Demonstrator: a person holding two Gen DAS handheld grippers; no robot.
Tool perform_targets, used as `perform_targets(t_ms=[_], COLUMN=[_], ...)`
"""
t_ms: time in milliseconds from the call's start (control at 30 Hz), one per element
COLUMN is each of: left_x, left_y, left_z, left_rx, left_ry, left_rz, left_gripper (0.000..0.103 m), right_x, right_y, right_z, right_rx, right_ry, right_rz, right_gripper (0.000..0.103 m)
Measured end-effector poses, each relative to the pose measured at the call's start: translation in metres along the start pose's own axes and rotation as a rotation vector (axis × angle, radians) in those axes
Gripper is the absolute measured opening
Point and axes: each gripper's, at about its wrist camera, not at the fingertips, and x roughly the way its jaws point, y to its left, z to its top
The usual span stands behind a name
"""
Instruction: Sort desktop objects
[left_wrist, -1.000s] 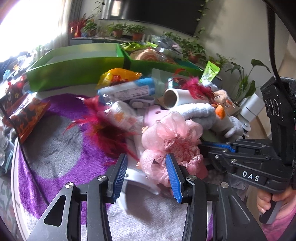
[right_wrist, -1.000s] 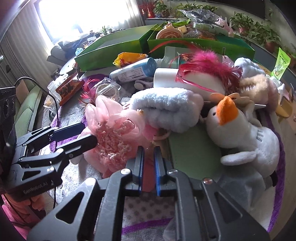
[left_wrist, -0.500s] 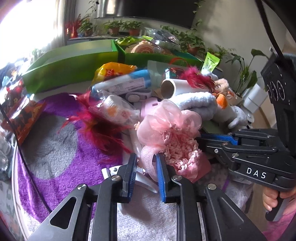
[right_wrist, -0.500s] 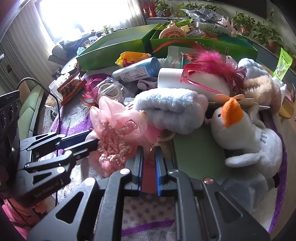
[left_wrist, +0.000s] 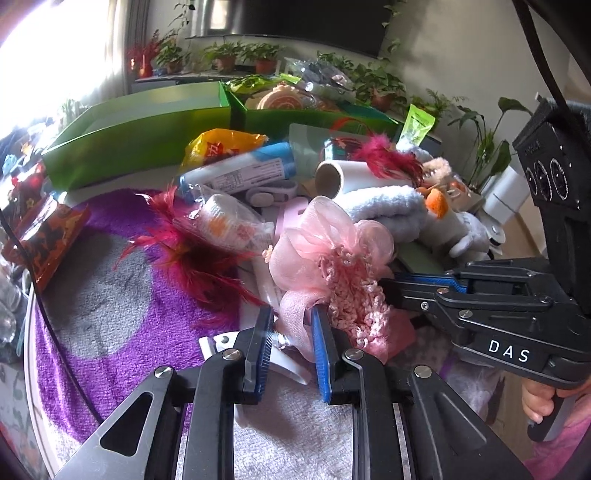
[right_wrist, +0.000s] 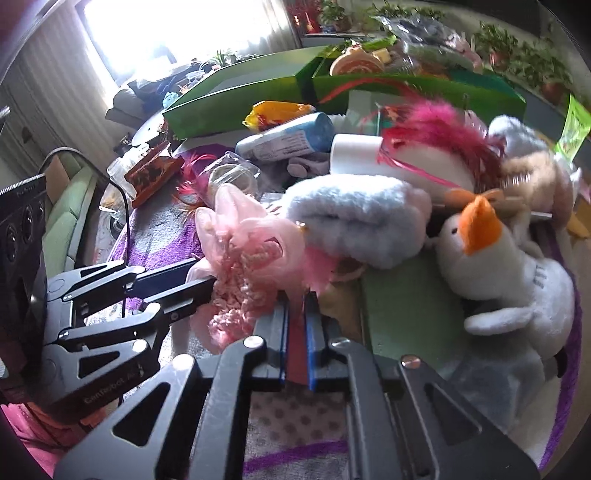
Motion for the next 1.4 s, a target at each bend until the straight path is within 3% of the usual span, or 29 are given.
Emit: perform_targets(t_ms=[433, 1400], left_x=[-0.025, -0.049], left_y=[0.002, 0.023], left_z=[0.009, 0.047], left_rx=[-0.005, -0.002], left_ry=[-0.067, -0.186], left_rz=[-0.016, 0.044], left_gripper=[0.02, 0.02], right_x=[-0.026, -0.043], right_y=[0.008, 0.042], right_z=[0.006, 0.058], right_rx=[-0.011, -0.138], right_ry=[-0.058, -0.148], right_rz=[0.01, -0.015], right_gripper=[0.008, 0.008])
